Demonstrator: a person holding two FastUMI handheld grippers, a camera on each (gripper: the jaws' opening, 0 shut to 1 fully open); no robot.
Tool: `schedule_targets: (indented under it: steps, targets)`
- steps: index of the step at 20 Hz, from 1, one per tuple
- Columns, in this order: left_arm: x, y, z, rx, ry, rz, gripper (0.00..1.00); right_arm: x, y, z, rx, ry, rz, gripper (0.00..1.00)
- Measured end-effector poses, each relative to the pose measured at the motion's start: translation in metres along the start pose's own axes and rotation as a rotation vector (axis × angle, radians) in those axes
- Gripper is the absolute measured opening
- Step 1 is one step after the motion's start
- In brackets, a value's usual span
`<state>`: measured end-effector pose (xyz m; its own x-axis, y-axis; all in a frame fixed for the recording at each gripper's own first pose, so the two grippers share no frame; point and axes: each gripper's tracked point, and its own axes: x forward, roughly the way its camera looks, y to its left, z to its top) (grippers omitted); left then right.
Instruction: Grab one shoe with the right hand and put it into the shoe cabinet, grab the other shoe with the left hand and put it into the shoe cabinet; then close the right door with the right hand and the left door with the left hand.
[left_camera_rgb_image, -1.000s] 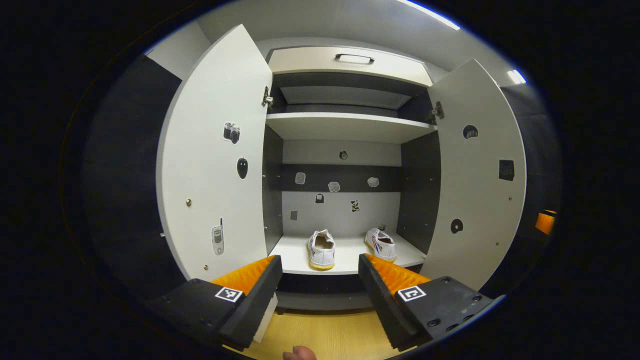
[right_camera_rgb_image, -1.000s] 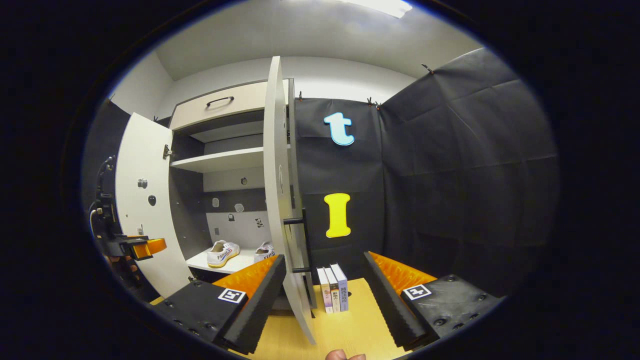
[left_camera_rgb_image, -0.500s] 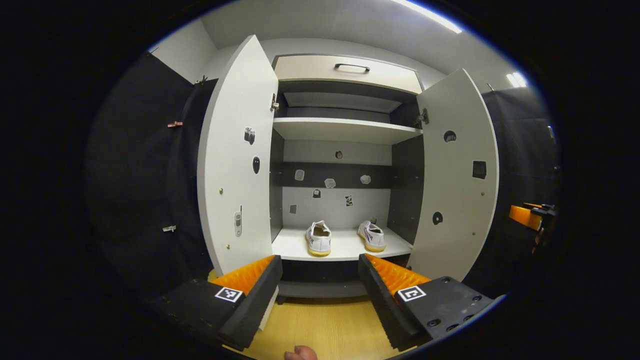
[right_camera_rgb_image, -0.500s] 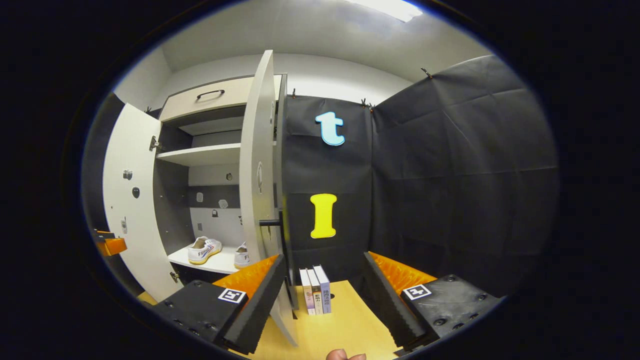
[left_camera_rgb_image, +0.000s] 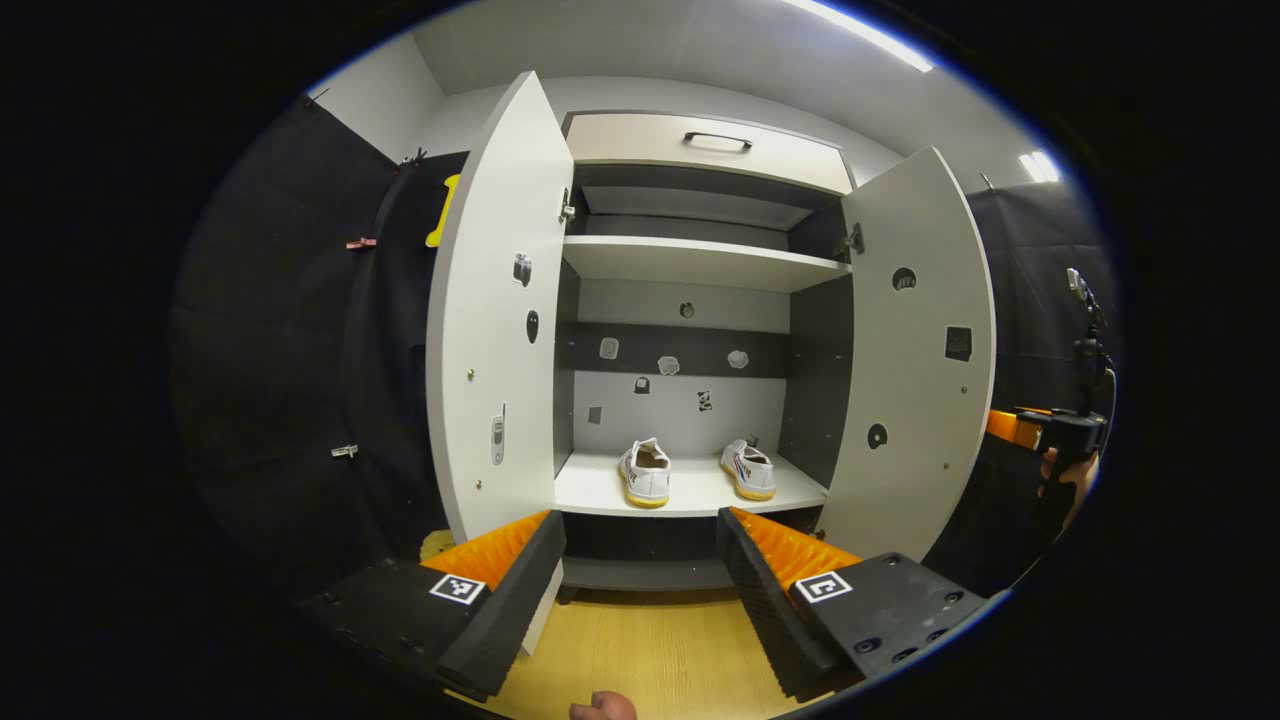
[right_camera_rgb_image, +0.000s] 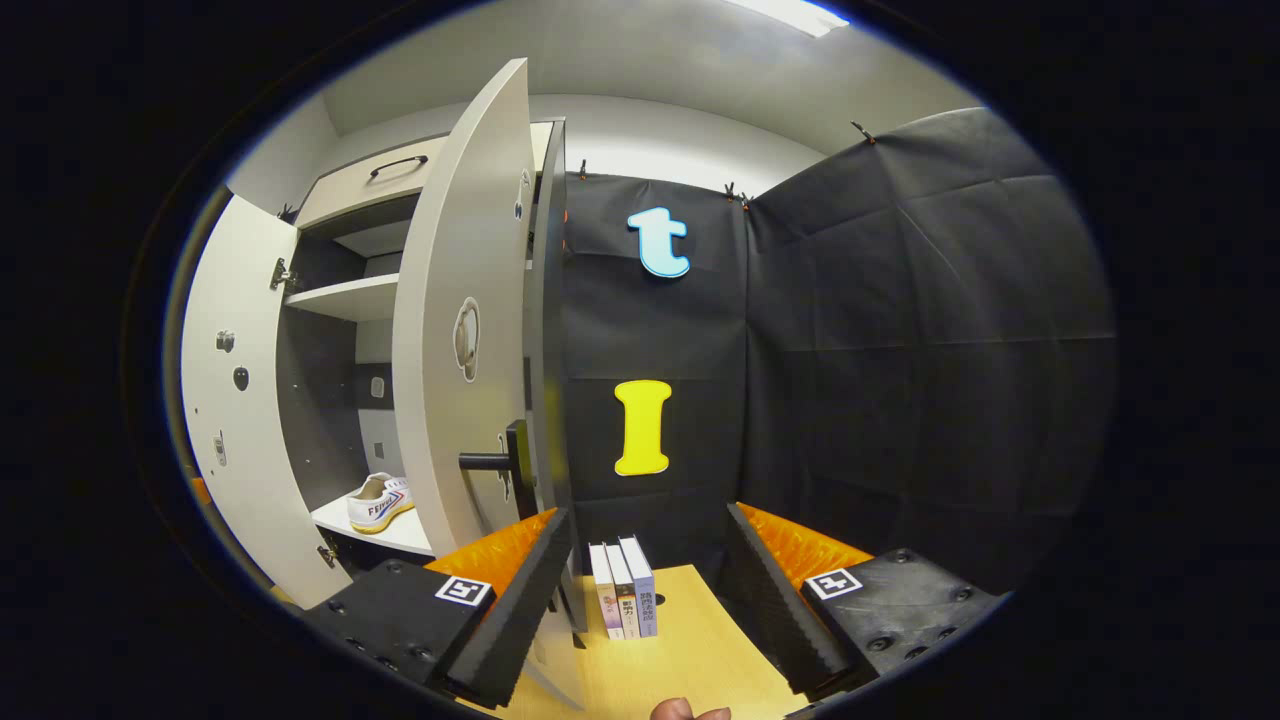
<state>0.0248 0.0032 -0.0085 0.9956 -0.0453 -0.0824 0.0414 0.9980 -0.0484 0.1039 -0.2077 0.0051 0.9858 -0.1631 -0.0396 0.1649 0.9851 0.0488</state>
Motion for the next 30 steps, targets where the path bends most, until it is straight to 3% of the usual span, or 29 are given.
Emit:
schedule_targets:
  steps: [15, 19, 30]
  targets:
    - [-0.013, 0.063, 0.001, -0.001, -0.005, 0.085, 0.96, -0.011, 0.032, -0.001, 0.009, -0.022, -0.037, 0.95]
    - [-0.018, 0.086, 0.003, -0.001, -0.012, 0.122, 0.96, -0.017, 0.066, -0.004, 0.021, -0.035, 0.012, 0.98]
    - [-0.032, 0.159, 0.016, 0.011, -0.040, 0.232, 0.96, -0.022, 0.194, -0.017, 0.043, -0.007, 0.248, 0.98]
